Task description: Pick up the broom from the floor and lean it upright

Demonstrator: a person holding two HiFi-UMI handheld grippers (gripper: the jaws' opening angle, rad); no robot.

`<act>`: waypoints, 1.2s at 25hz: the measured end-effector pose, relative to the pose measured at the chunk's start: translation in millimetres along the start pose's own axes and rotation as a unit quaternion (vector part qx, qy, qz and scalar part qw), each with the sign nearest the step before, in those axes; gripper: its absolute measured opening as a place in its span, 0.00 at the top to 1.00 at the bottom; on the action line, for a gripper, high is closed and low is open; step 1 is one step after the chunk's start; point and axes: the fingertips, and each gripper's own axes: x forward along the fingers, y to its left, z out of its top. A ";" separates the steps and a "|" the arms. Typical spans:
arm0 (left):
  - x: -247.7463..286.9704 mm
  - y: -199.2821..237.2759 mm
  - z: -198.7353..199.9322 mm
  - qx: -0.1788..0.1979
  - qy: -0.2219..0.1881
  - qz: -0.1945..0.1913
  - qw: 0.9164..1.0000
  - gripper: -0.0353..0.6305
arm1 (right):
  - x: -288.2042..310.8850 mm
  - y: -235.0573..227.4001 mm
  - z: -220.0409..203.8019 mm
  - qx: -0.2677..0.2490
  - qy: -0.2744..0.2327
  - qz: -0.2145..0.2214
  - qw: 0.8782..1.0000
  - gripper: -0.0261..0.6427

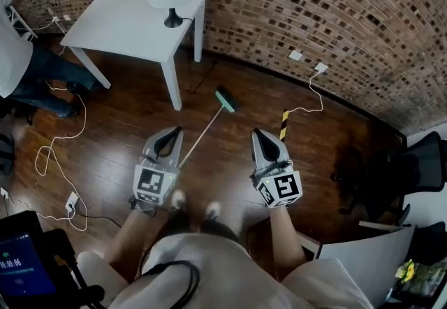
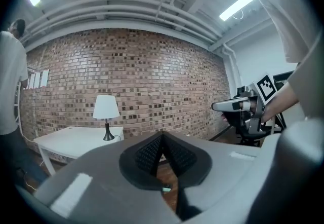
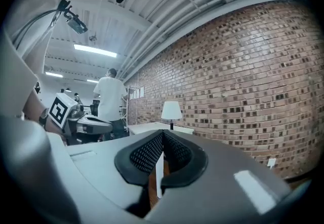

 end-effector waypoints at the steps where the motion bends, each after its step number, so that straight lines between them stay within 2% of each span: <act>1: 4.1 3.2 -3.8 -0.002 0.001 0.001 1.000 0.95 | 8.5 0.8 -3.2 -0.003 0.004 0.006 1.000 0.94; 7: 22.7 22.0 -40.2 -0.023 0.017 0.011 1.000 0.95 | 50.8 8.5 -31.5 -0.027 0.033 0.045 0.998 0.94; 12: 28.7 35.9 -84.1 -0.041 0.034 0.025 0.998 0.95 | 76.2 8.1 -74.1 -0.030 0.060 0.064 0.996 0.94; 23: 29.1 79.7 -203.8 -0.078 0.077 0.073 0.991 0.95 | 148.1 29.6 -200.7 -0.048 0.127 0.145 0.980 0.94; 30: 36.8 99.2 -284.8 -0.101 0.083 0.105 0.986 0.95 | 188.7 53.6 -300.0 -0.058 0.151 0.193 0.968 0.94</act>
